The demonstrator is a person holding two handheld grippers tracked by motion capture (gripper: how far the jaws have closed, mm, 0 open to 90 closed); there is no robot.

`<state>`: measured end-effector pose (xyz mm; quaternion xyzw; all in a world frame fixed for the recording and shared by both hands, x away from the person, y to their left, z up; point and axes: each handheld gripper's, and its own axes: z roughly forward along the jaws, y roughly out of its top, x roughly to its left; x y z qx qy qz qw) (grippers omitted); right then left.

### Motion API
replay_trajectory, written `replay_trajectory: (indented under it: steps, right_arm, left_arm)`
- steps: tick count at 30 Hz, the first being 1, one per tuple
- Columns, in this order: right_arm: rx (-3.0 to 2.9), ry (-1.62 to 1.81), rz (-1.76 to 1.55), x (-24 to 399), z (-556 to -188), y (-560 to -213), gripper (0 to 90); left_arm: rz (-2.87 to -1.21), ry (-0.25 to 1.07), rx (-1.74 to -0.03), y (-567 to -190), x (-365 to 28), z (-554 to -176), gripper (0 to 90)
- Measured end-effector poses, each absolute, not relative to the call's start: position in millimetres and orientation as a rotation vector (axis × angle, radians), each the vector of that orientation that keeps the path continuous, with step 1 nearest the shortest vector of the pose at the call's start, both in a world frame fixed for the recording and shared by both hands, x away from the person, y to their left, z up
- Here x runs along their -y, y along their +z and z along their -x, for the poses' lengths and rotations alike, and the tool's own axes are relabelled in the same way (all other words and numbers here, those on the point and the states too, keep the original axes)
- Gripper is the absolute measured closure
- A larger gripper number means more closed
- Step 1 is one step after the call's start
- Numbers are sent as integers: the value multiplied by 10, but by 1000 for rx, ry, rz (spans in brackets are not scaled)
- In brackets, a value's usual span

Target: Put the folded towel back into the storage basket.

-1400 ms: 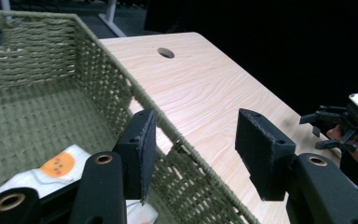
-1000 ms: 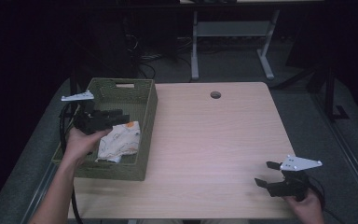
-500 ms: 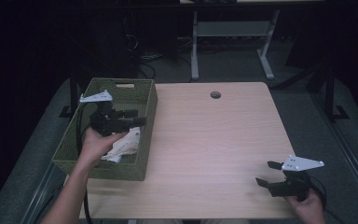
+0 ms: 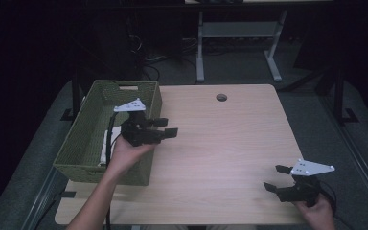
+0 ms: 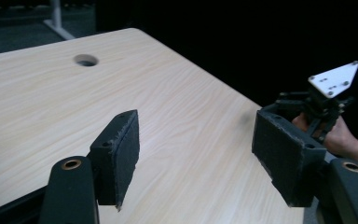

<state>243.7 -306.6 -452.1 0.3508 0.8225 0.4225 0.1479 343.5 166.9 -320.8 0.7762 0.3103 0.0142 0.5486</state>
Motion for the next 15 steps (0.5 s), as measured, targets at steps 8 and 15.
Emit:
replay_trajectory:
  steps: [8,15]
  right_arm:
    - [-2362,1217,-1015,3082,-2425,-4518,184]
    - [-2365,1213,-1013,3079,-2426,-4524,184]
  left_arm:
    - [-1847,28,-696,-3324,-1288,-3352,320]
    - [-1855,27,-676,-3500,-1016,-3211,319]
